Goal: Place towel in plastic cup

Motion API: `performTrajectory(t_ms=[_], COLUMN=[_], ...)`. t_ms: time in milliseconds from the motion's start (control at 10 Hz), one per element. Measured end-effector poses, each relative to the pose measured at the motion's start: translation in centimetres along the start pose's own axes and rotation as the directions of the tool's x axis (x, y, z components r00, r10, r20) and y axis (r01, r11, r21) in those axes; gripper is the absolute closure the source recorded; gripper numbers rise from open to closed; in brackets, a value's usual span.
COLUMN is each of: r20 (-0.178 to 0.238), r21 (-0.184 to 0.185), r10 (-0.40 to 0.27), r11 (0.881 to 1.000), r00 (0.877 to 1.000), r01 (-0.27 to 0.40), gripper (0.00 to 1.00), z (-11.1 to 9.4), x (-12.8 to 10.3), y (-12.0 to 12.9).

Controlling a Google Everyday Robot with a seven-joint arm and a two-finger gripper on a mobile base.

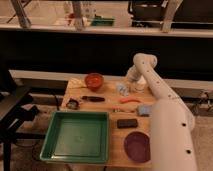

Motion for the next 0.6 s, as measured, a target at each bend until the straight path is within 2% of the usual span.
performTrajectory(t_ms=[200, 600], r20=[-0.002, -0.005], r21=[-0.003, -0.009], r10=[-0.004, -0.014], r11=[1.0, 1.0], r00=[1.0, 1.0], r01=[0.004, 0.014], gripper=[0.21, 0.2], z=[-0.03, 0.1], x=[-0.01, -0.18], y=[0.06, 0.08])
